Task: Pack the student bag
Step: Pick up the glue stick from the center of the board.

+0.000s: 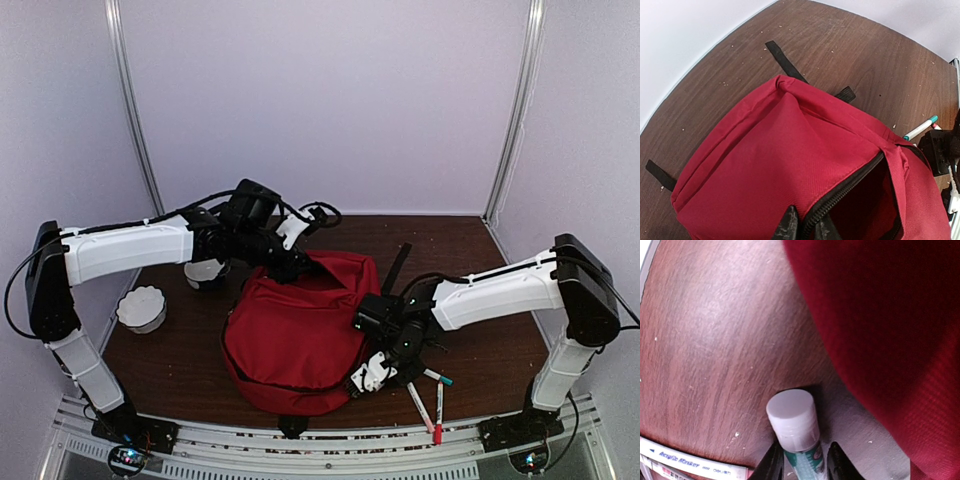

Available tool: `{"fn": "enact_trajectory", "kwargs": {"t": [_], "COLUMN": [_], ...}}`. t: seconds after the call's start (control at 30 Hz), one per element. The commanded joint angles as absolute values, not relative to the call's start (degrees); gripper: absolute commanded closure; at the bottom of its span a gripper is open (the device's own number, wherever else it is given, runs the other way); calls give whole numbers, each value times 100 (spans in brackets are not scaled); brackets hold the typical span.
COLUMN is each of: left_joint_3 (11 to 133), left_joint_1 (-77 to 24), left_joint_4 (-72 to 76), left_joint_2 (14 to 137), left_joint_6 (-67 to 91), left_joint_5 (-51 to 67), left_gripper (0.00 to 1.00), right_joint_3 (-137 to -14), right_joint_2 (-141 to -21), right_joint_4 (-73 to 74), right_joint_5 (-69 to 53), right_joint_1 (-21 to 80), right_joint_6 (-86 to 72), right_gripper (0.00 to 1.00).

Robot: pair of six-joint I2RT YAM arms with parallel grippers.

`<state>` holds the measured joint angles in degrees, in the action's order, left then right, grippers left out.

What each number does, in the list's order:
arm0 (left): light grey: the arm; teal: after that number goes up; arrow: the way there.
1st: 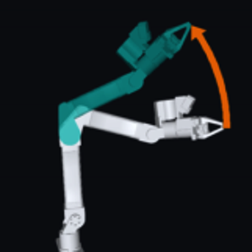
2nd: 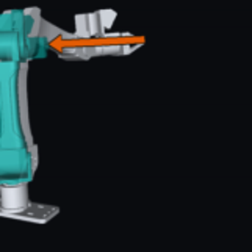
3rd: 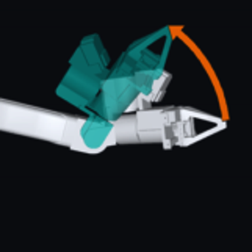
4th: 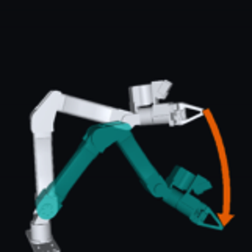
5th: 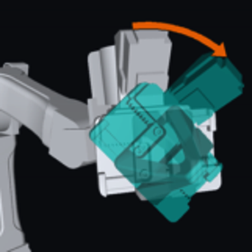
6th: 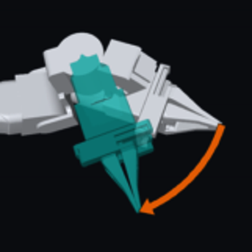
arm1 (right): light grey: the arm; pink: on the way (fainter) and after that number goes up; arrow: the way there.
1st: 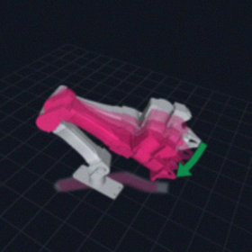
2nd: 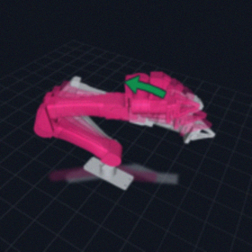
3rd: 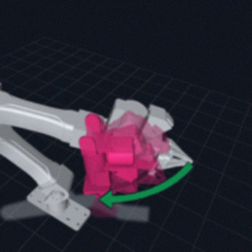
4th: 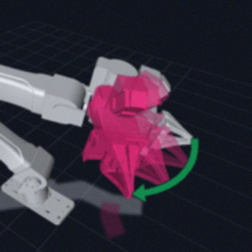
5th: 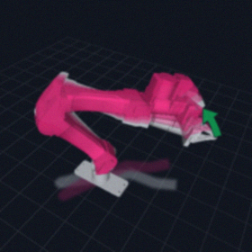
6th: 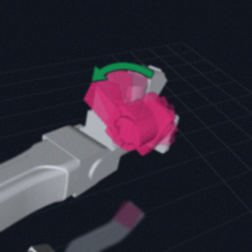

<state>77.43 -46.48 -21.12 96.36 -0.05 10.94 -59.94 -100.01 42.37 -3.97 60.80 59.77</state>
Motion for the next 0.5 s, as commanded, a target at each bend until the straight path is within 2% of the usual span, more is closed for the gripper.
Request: {"fn": "enact_trajectory", "kwargs": {"t": [0.0,0.47], "left_joint_3": [7972,8002], "left_joint_1": [-4642,-4646], "left_joint_4": [-1890,-1916], "left_joint_2": [9677,9751], "left_joint_6": [32,29], "left_joint_5": [1200,1248], "left_gripper": [88,88], "right_joint_3": [-5970,-7416], "right_joint_2": [-10126,-8920], "right_joint_4": [4464,5855], "right_joint_5": [-280,-1317], "right_joint_1": [6119,6118], "right_joint_6": [5926,5305], "right_gripper": [75,79]}}
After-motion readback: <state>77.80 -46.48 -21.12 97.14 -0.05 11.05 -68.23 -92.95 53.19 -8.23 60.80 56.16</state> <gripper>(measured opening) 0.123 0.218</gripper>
